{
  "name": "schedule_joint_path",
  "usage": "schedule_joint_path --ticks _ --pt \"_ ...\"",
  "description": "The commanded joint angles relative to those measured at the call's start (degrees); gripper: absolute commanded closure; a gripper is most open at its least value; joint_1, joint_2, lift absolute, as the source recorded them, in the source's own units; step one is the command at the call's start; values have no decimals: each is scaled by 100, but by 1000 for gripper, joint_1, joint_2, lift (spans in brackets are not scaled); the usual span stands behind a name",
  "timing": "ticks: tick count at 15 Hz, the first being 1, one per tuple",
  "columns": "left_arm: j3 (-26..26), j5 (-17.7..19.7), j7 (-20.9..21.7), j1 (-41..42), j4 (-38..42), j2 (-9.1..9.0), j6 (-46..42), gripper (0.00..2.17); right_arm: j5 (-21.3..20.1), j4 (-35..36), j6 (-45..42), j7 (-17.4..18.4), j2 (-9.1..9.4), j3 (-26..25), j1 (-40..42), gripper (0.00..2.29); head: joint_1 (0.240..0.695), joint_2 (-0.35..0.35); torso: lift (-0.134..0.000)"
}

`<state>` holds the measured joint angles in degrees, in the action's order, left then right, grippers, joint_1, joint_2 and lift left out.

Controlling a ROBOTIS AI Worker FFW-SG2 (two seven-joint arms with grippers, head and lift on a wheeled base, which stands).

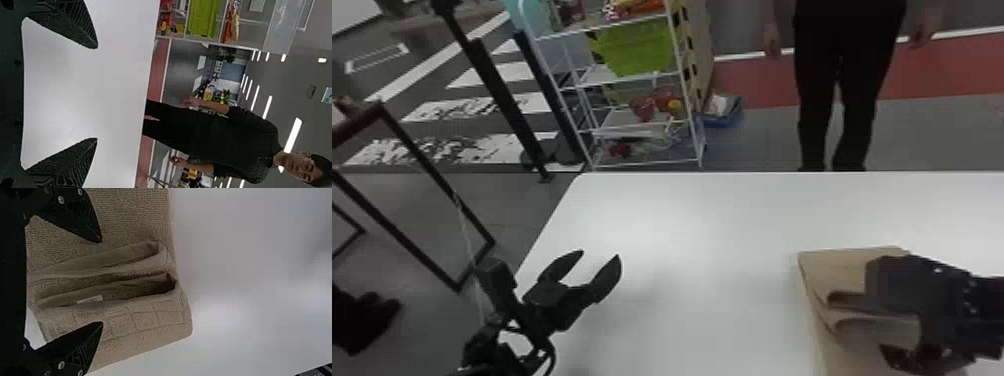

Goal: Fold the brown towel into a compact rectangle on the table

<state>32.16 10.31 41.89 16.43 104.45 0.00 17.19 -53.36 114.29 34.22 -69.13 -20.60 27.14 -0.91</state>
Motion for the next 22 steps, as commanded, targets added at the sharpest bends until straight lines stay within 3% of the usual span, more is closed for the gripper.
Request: schedule_joint_path --ticks 1,5,10,17,19,22 --pt "1 -3 3 -8 -13 -15 0 36 -70 -275 -15 5 82 81 -137 167 695 342 -123" --pt "18 -11 21 10 -13 -15 0 36 1 -495 20 40 275 134 -339 218 695 341 -123" --pt "27 -11 30 18 -4 -15 0 36 62 -513 90 22 328 142 -445 350 695 350 -123" --pt "62 -11 65 27 -4 -15 0 36 238 -557 195 -101 425 142 -621 832 695 350 -123" --pt "62 -11 82 27 5 -15 0 36 264 -548 178 -118 442 116 -656 1291 695 350 -123" --pt "62 -29 91 27 5 -15 -35 36 326 -504 160 -110 451 55 -647 1298 695 350 -123"
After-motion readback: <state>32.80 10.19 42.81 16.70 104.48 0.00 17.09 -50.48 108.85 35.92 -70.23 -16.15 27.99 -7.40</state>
